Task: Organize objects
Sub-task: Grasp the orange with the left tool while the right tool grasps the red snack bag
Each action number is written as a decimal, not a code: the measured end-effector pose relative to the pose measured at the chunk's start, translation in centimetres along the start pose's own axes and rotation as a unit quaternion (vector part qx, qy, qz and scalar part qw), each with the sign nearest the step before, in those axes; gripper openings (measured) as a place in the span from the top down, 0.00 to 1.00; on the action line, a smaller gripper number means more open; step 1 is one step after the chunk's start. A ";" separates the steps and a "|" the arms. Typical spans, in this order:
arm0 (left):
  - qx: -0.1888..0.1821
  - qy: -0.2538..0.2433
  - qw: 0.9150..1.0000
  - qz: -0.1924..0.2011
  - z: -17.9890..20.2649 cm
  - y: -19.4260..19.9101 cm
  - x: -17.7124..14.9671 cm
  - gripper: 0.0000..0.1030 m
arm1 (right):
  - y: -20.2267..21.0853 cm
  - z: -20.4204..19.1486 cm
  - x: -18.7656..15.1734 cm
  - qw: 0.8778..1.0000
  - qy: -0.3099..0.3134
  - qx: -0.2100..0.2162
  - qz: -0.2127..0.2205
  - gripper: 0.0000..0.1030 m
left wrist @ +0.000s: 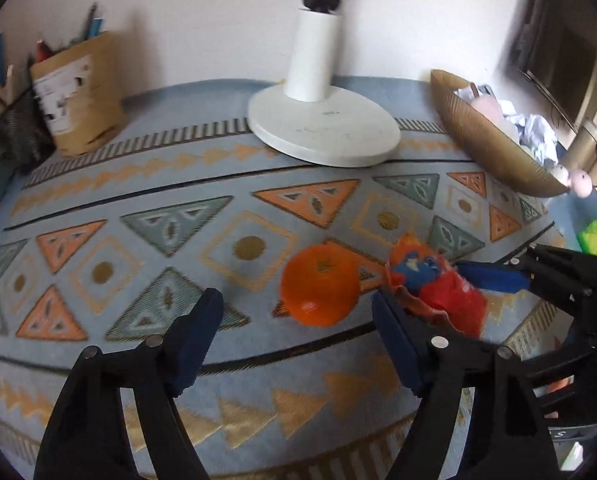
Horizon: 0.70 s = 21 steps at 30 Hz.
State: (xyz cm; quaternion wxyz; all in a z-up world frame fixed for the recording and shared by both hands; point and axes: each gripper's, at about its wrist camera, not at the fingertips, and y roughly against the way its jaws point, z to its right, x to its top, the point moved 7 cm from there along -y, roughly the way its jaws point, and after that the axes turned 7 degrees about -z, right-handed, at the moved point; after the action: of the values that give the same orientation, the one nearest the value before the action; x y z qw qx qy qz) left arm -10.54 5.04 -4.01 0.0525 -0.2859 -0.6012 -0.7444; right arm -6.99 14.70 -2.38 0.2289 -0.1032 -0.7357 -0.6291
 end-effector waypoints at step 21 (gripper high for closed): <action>0.036 0.056 0.996 0.056 -0.3 2.4 -1.2 0.65 | 4.9 6.3 -6.9 0.999 -0.044 -0.007 0.005 0.30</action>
State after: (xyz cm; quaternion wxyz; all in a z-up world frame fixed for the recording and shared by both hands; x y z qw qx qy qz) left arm -8.64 3.76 -2.59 0.1378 -0.2751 -0.6065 -0.7332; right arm -0.08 22.70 -1.98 0.1988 -0.1365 -0.7401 -0.6278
